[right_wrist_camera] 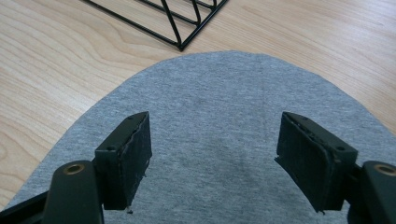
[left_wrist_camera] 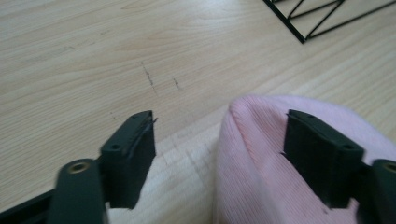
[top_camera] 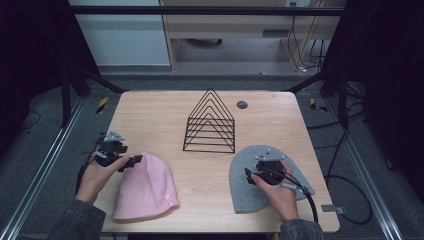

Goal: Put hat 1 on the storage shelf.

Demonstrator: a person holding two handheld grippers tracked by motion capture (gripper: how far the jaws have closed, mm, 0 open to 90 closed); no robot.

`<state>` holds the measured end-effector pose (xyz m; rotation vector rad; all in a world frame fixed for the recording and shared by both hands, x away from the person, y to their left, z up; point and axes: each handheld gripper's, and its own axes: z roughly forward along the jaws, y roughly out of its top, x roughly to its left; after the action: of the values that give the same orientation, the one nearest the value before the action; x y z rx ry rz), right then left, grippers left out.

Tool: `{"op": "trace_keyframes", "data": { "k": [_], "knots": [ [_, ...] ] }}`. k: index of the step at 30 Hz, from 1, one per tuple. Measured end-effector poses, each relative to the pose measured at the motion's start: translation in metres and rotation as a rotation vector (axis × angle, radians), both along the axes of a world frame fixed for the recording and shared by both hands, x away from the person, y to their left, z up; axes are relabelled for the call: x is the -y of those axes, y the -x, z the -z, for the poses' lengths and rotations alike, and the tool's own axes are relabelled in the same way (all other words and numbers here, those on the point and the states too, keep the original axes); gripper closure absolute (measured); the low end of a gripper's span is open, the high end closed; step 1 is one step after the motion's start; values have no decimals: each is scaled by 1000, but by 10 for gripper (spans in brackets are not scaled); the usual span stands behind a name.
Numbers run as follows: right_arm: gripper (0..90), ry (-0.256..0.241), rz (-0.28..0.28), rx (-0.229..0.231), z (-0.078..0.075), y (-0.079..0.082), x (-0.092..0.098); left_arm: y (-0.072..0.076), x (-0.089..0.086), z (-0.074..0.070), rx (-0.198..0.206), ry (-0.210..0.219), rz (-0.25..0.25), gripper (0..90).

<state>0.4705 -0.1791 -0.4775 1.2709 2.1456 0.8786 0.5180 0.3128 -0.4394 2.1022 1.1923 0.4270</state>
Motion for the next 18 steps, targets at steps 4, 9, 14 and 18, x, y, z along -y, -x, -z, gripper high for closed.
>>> {"op": "trace_keyframes", "data": {
  "k": [4, 9, 14, 18],
  "knots": [
    [265, -26, -3, 4, -2, 0, 0, 4, -1, 8, -11, -21, 18, 332],
    [275, -3, -15, -3, 0, 0, -2, 7, -3, 19, -48, -29, 43, 414],
    [278, -3, -21, -2, 0, 0, -3, 3, 1, 26, -77, -6, 73, 455],
    [279, 4, -23, -6, 1, -2, -4, 0, 9, 30, -89, -19, 101, 488]
  ]
}}
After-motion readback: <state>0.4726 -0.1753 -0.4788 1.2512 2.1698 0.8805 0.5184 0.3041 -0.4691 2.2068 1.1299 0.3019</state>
